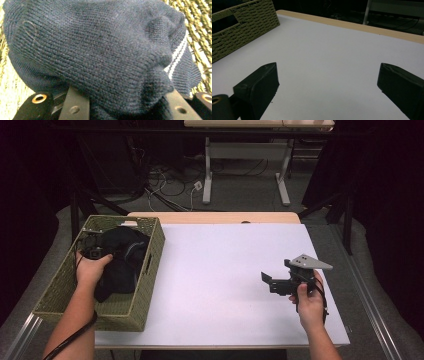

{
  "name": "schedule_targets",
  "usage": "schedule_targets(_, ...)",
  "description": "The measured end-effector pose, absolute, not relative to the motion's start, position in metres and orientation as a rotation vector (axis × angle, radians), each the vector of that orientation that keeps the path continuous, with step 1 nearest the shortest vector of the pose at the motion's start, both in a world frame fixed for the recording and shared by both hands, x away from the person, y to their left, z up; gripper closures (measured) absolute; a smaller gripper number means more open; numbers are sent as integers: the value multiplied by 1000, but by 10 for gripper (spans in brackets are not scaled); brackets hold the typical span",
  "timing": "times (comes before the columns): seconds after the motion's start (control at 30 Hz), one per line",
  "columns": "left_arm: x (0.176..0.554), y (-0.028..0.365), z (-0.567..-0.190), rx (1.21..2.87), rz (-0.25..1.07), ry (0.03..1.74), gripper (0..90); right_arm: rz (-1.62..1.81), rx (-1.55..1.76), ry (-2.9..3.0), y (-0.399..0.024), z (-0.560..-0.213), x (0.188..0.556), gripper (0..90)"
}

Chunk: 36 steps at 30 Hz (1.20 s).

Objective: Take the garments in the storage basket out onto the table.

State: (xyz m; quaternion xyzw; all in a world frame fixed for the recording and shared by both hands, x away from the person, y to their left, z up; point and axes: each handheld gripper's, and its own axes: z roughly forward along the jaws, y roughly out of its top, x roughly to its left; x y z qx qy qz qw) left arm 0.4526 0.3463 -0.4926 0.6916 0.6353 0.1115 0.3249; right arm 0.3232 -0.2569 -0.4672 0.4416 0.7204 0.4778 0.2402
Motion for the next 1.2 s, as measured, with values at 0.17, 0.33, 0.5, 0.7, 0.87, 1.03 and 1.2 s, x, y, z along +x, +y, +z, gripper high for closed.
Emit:
schedule_targets(0.17, 449, 346, -488, 1798, 308, 1648, 685, 1303, 1212, 1974, -257, -468, 323, 32)
schedule_targets(0.33, 445, 348, -487, 1805, 320, 1628, 685, 1306, 1218, 1971, -256, -468, 323, 32)
schedule_targets(0.5, 442, 349, -486, 1798, 332, 1608, 686, 1306, 1218, 1970, -256, -468, 323, 32)
schedule_targets(0.7, 438, 348, -484, 1798, 367, 1571, 686, 1304, 1217, 1971, -256, -468, 323, 32)
schedule_targets(0.87, 433, 347, -481, 1792, 414, 1523, 686, 1308, 1214, 1966, -257, -468, 323, 32)
schedule_targets(1.03, 429, 348, -479, 1774, 459, 1475, 686, 1300, 1221, 1971, -258, -468, 323, 32)
schedule_targets(1.2, 423, 347, -474, 1731, 494, 1440, 686, 1298, 1218, 1970, -258, -468, 323, 32)
